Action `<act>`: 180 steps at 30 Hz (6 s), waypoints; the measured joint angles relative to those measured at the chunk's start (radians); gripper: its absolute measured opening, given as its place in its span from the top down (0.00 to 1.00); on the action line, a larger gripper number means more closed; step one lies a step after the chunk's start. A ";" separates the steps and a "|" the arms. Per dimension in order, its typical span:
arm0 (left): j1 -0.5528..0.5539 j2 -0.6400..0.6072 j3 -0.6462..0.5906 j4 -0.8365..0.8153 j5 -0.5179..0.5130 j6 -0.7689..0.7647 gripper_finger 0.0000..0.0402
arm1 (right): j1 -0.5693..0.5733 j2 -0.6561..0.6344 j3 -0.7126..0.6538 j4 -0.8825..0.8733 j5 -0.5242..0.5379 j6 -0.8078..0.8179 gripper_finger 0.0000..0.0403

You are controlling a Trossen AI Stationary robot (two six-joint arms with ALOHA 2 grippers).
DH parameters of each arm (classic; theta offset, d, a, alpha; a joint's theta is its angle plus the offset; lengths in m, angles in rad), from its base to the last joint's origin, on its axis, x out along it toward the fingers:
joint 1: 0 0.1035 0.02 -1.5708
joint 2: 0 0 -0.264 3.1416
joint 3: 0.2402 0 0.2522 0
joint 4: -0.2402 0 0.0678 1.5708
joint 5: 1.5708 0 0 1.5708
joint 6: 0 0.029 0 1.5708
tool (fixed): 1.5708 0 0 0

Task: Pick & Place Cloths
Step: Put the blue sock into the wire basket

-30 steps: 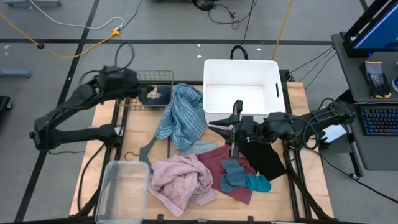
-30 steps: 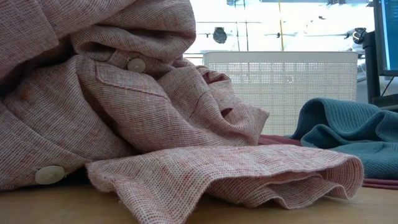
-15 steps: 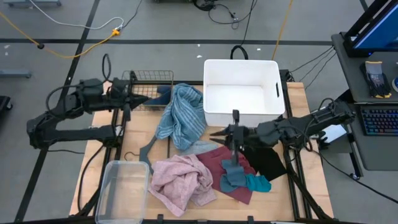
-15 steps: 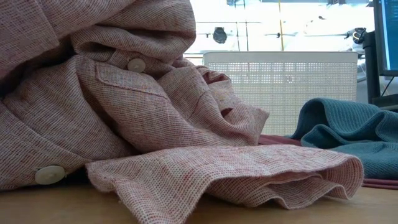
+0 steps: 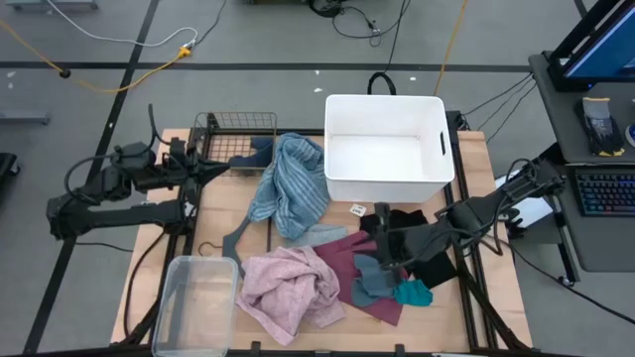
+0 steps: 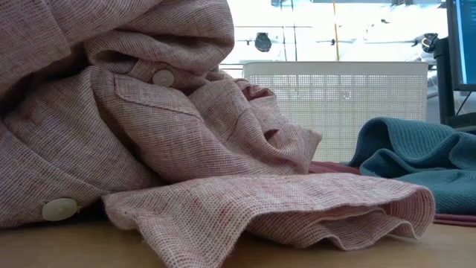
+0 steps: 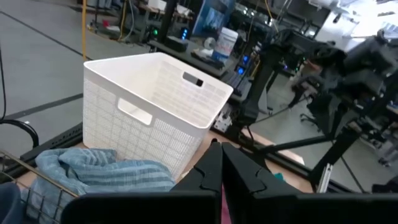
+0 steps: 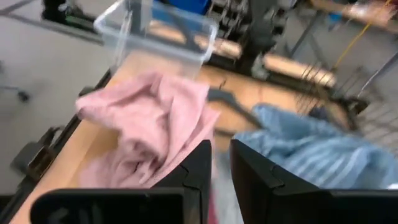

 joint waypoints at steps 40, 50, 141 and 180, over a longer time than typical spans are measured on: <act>0.001 -0.019 -0.027 0.031 -0.001 -0.028 0.96 | -0.002 0.218 0.000 -0.363 -0.313 0.042 0.35; 0.001 -0.019 -0.027 0.030 -0.001 -0.026 0.96 | -0.002 0.218 -0.102 -0.306 -0.370 0.098 0.34; -0.147 0.390 -0.027 0.628 0.212 -0.145 0.89 | -0.258 -0.238 -0.337 0.916 -0.365 0.684 0.99; -0.355 1.013 0.149 1.339 0.219 -0.325 0.36 | -0.351 0.046 -0.337 1.457 -0.389 0.747 0.99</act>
